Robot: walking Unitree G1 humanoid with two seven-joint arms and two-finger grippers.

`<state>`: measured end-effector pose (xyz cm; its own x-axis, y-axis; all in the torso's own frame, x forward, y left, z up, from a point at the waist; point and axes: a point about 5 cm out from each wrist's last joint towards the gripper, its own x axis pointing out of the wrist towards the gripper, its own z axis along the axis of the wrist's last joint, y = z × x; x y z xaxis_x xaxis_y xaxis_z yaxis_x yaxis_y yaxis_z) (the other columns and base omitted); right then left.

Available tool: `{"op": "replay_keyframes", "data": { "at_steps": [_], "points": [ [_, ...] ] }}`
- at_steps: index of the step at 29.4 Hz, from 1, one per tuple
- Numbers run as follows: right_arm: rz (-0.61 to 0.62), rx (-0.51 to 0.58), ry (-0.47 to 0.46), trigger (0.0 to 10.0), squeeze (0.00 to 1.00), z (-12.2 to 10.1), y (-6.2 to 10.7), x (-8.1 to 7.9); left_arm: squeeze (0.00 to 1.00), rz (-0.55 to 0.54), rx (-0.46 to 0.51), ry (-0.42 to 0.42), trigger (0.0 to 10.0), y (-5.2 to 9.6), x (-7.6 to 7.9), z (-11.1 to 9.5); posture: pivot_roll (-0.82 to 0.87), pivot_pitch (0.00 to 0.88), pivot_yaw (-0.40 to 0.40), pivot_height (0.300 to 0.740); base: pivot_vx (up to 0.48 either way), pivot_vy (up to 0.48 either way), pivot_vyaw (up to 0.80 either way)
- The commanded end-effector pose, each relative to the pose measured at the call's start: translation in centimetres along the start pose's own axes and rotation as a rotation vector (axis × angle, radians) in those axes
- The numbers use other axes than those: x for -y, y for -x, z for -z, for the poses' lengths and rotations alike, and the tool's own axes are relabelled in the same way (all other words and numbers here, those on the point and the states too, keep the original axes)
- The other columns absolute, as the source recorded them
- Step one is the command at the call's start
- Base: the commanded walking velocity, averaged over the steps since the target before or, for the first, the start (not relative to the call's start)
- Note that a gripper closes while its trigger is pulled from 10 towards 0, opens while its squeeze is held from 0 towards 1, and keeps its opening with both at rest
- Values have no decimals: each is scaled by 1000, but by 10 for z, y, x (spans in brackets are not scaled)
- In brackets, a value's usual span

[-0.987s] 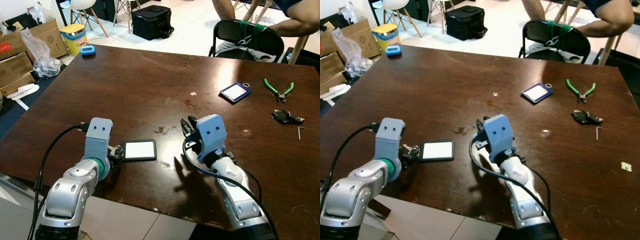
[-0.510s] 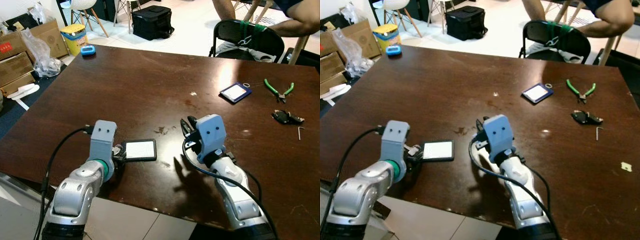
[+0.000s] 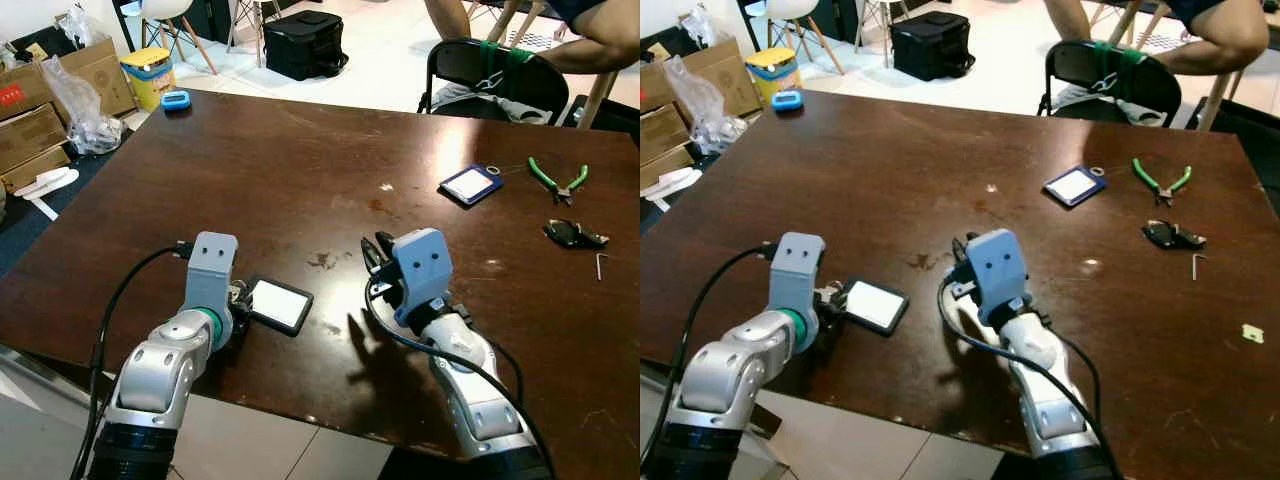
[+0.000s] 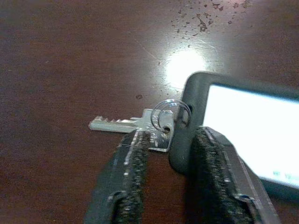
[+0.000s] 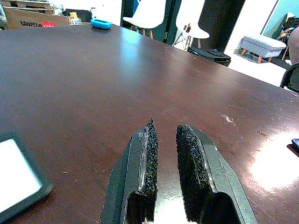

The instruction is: Hang keys on a hook

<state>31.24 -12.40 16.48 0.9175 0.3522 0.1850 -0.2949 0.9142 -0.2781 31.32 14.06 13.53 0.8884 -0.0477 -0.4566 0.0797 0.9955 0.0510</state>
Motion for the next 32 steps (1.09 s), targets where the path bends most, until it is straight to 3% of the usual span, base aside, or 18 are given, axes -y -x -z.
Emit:
{"op": "replay_keyframes", "data": {
  "at_steps": [1,2,27,28,32],
  "points": [
    [-6,-12,-8,10000,0,3,1,-3,0,-32,-34,-3,1451,-1,-5,8,-102,128,128,740,0,0,0],
    [-7,-12,-8,10000,0,3,1,-3,0,-45,-36,0,0,-2,-7,9,-102,128,128,740,0,0,0],
    [-9,-13,-8,10000,0,3,1,-3,0,-86,-26,15,0,-5,-13,10,-104,129,127,740,0,0,0],
    [-9,-14,-7,10000,0,3,1,-3,1000,-49,27,4,10000,2,-12,-1,-104,129,128,740,0,0,0],
    [-10,-14,-7,10000,0,3,1,-4,1000,18,105,-7,10000,14,-6,-17,-98,126,125,740,0,0,0]
  ]
}}
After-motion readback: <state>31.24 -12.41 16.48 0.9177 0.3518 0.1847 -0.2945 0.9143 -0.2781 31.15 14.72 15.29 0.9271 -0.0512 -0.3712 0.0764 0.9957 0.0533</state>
